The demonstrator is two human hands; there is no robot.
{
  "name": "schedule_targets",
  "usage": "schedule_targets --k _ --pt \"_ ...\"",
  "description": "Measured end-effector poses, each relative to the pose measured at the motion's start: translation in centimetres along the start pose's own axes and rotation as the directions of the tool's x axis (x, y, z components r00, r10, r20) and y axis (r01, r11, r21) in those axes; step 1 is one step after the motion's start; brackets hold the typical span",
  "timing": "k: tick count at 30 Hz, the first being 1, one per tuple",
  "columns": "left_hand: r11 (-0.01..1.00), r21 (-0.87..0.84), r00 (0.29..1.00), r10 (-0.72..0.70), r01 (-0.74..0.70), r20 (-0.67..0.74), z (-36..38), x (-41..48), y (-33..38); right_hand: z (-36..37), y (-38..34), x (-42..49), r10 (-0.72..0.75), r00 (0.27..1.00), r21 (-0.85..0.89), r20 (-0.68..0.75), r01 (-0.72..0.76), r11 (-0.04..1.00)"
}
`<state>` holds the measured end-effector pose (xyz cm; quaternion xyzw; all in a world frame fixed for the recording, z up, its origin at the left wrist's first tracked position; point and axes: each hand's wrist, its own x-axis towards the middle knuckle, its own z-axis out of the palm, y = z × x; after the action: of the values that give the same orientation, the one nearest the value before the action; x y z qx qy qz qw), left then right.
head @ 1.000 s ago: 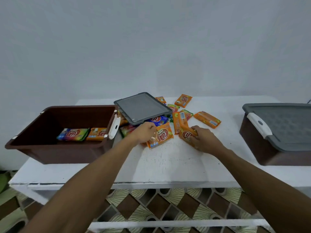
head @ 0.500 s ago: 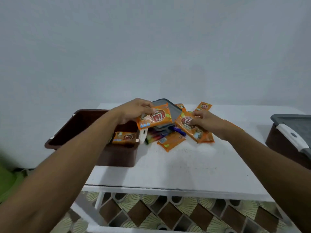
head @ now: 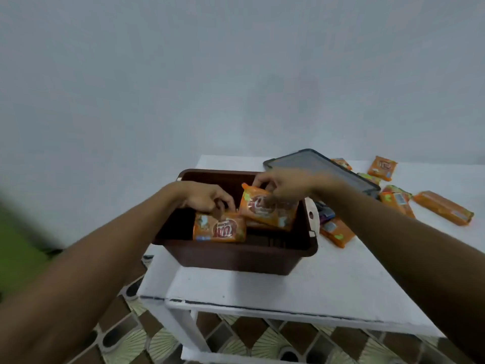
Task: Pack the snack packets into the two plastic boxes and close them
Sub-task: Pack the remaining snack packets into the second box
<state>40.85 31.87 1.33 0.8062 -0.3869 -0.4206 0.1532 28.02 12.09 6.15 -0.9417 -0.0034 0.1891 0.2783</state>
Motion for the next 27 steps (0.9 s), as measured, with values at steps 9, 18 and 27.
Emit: schedule_targets --k 9,18,27 --pt "0.956 0.288 0.998 0.05 -0.057 0.03 1.0 1.9 -2.6 5.1 0.4 3.6 0.154 0.955 -0.315 0.253 -0.069 0.946" --pt "0.903 0.429 0.993 -0.021 -0.032 0.118 2.1 1.8 -2.4 5.8 0.4 3.2 0.186 0.926 -0.351 0.33 -0.062 0.934" --pt "0.979 0.173 0.994 0.108 -0.105 -0.007 1.2 1.7 -2.1 4.8 0.2 2.6 0.077 0.978 -0.289 0.196 -0.017 0.957"
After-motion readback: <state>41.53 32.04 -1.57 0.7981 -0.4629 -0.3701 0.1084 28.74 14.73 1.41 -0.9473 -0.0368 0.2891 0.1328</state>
